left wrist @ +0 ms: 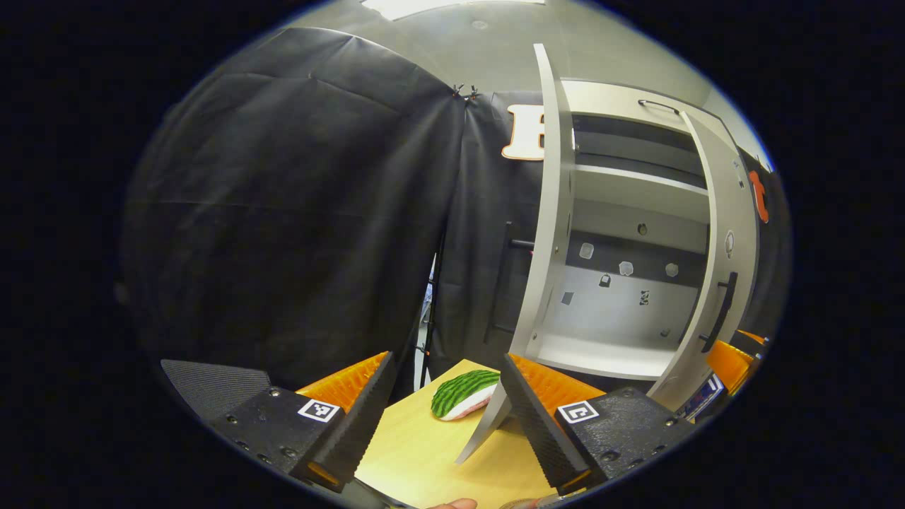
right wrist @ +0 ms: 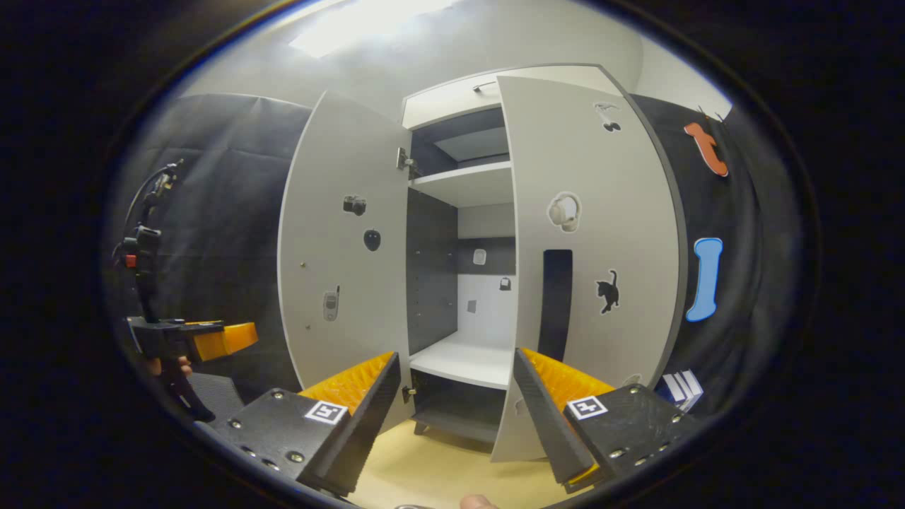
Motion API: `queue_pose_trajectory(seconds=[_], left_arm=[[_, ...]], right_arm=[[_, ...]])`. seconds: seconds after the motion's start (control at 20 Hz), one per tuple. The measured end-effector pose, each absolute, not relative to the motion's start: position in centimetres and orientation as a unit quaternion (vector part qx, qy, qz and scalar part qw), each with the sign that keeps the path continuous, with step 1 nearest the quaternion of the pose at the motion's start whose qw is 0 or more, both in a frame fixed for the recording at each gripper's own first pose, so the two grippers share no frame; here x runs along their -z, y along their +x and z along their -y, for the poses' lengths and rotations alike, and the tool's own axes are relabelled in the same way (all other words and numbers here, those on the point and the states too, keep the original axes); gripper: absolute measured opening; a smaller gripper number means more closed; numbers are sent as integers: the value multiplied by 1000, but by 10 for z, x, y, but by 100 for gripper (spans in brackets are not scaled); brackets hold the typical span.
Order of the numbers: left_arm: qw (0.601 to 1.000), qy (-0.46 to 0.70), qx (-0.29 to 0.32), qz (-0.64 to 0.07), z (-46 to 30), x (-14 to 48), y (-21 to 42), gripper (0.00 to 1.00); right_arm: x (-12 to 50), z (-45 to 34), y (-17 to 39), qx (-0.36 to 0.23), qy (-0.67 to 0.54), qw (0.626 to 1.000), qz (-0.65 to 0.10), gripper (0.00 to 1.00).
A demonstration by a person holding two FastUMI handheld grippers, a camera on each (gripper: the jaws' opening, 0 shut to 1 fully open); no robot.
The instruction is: Grasp the bottle in the cabinet with the left hand and place it on the coaster, then close the right door with the right hand and the left door with the left hand.
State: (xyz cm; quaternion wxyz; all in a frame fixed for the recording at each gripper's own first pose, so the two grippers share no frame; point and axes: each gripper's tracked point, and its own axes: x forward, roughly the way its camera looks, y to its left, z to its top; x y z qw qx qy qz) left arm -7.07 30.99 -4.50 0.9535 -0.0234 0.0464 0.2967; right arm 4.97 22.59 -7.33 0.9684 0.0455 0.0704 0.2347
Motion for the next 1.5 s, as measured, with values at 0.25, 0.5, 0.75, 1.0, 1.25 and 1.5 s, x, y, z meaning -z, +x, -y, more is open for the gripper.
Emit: queue_pose_trajectory(seconds=[0.25,0.5,0.75,1.0,1.25,1.5], left_arm=[[953,-32,-298,-47,-322,49,-46,96],[951,-28,-304,-53,-330,55,-37,96],[956,-19,-287,-59,-329,63,-32,100],[962,-37,-267,-52,-325,65,-32,92],[965,-46,-252,-50,-306,68,-28,93],[970,-78,-225,-48,-287,73,-22,92]], right_arm=[[85,-207,53,-198,52,975,-83,97],[96,-195,60,-178,55,978,-96,97],[101,-199,64,-185,58,976,-99,97],[109,-213,64,-203,57,971,-109,94],[109,-209,63,-203,53,972,-106,97],[109,-201,67,-197,61,973,-108,97]])
